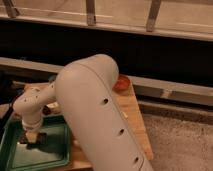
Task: Wipe tray with eraser
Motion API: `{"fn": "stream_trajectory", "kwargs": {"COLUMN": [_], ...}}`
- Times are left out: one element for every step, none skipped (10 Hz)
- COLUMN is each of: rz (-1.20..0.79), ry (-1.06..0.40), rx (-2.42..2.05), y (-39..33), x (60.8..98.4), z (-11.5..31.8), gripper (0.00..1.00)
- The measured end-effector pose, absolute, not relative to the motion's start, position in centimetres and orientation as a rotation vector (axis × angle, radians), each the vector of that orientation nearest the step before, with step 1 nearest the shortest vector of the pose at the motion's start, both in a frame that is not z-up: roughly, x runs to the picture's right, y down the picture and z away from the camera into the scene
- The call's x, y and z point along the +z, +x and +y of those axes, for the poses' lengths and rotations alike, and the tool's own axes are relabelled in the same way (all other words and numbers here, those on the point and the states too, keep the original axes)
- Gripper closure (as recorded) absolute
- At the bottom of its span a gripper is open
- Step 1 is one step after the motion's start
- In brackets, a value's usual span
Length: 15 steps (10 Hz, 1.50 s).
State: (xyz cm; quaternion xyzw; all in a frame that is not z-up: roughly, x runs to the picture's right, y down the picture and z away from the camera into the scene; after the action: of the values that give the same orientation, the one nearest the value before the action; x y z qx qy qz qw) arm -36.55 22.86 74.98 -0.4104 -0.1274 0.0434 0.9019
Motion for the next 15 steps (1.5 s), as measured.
{"fn": "stream_trajectory", "kwargs": {"rz": [-0.287, -0.295, -0.294, -0.286, -0.264, -0.244, -0.234, -0.217, -0.202, -0.195, -0.191, -0.193, -0.208, -0.222, -0.243], "ry": [-0.864, -0.885, -0.914, -0.935, -0.947, -0.955, -0.957, -0.958, -0.954, -0.949, -0.942, -0.934, -0.924, -0.921, -0.920], "rx": [0.073, 0.052, 0.030, 0.015, 0.023, 0.045, 0.055, 0.078, 0.086, 0.093, 0.102, 0.104, 0.103, 0.092, 0.072], "y": [-37.2, -37.8, -38.4, -38.4, -37.5, -36.4, -35.9, -34.7, -33.6, -32.8, -32.0, -31.6, -32.1, -32.9, -34.0], "x": [73.9, 72.9, 71.9, 71.2, 70.6, 70.3, 70.3, 70.7, 71.5, 72.5, 73.8, 75.1, 76.3, 77.1, 77.6], "z": [23.4, 24.2, 25.2, 26.0, 26.6, 26.9, 26.9, 26.3, 25.3, 24.2, 22.9, 21.8, 20.6, 19.8, 19.3], "gripper": [1.00, 1.00, 1.00, 1.00, 1.00, 1.00, 1.00, 1.00, 1.00, 1.00, 1.00, 1.00, 1.00, 1.00, 1.00]}}
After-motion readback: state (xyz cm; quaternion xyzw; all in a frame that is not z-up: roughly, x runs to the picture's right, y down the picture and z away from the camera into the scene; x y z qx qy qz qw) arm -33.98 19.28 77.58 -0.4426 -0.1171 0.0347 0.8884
